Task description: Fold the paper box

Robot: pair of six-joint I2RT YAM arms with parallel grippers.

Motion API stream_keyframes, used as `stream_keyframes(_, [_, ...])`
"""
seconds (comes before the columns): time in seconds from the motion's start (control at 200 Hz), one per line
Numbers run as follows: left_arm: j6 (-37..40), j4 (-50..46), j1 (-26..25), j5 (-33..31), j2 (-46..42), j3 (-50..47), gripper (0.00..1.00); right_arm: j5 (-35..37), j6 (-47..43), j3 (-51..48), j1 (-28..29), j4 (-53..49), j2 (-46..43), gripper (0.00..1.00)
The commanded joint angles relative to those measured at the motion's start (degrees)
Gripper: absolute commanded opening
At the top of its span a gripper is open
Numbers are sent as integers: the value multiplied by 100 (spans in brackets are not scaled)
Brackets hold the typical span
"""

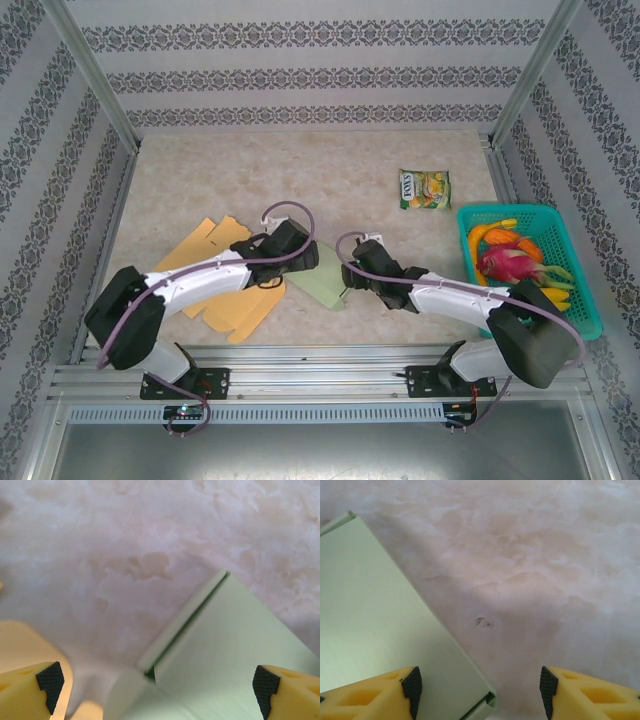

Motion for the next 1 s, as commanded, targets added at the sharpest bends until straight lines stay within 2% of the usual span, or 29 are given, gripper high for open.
stream_keyframes(0.0, [598,478,414,555,526,225,97,-394,-604,137,-214,-190,75,65])
stream_keyframes(0.155, [717,925,515,975,984,303,95,-430,-748,304,-299,-181,299,65])
stream_keyframes(0.35, [441,1220,459,1173,1060,59,92,-362,-814,571,-323,-154,517,65])
stream_keyframes(0.465, [162,1121,394,1024,998,-96,87,-286,-595,714,-303,-293,373,64])
stream_keyframes(0.664, [-479,1134,275,783,764,-475,81,-40,543,540,-142,-744,-346,63])
stream_keyframes(0.799, [-774,1153,161,536,644,-643,80,-330,997,75,98,-384,-719,63])
stream_keyframes(0.994, [-1080,1166,18,395,709,-670,80,-520,1308,-194,235,-27,-498,63])
